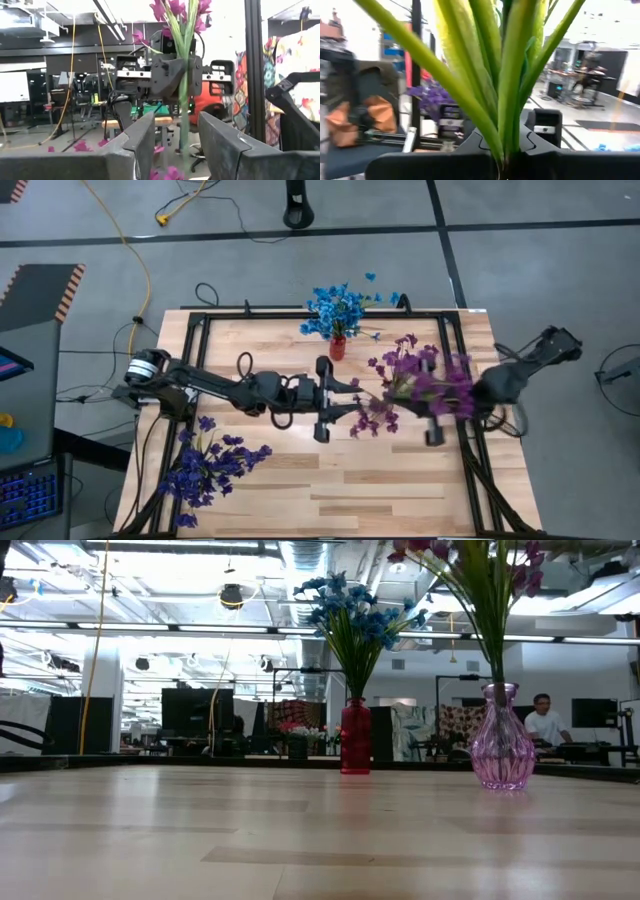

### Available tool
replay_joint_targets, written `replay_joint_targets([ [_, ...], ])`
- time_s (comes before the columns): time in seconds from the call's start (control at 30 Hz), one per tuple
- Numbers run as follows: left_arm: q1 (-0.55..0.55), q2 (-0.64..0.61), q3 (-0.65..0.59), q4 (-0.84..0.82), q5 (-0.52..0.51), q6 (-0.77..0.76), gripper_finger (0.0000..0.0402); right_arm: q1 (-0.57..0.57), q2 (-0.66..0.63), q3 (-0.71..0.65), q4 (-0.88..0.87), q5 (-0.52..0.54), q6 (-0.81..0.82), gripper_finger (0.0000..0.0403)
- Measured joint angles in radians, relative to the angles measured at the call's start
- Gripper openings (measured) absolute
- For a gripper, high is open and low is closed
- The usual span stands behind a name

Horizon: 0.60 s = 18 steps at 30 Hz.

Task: Sort flowers into vase by color
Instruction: Put the violet flowers into the violet vase

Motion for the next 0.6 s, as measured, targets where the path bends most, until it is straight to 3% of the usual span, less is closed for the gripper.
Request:
replay_joint_targets([
  [0.27, 0.0, -0.17, 0.0, -0.275, -0.03, 0.042, 0.0125, 0.153, -0.15, 0.0, -0.051, 0.014, 0.04, 0.0034],
  [0.4, -0.004, -0.206, 0.0, -0.352, -0.027, 0.037, 0.0114, 0.195, -0.196, 0.0, -0.049, 0.098, 0.002, 0.0034],
  [0.6, -0.009, -0.249, 0.0, -0.472, -0.031, 0.046, 0.0101, 0.249, -0.264, 0.0, -0.094, 0.119, 0.0, 0.0033],
])
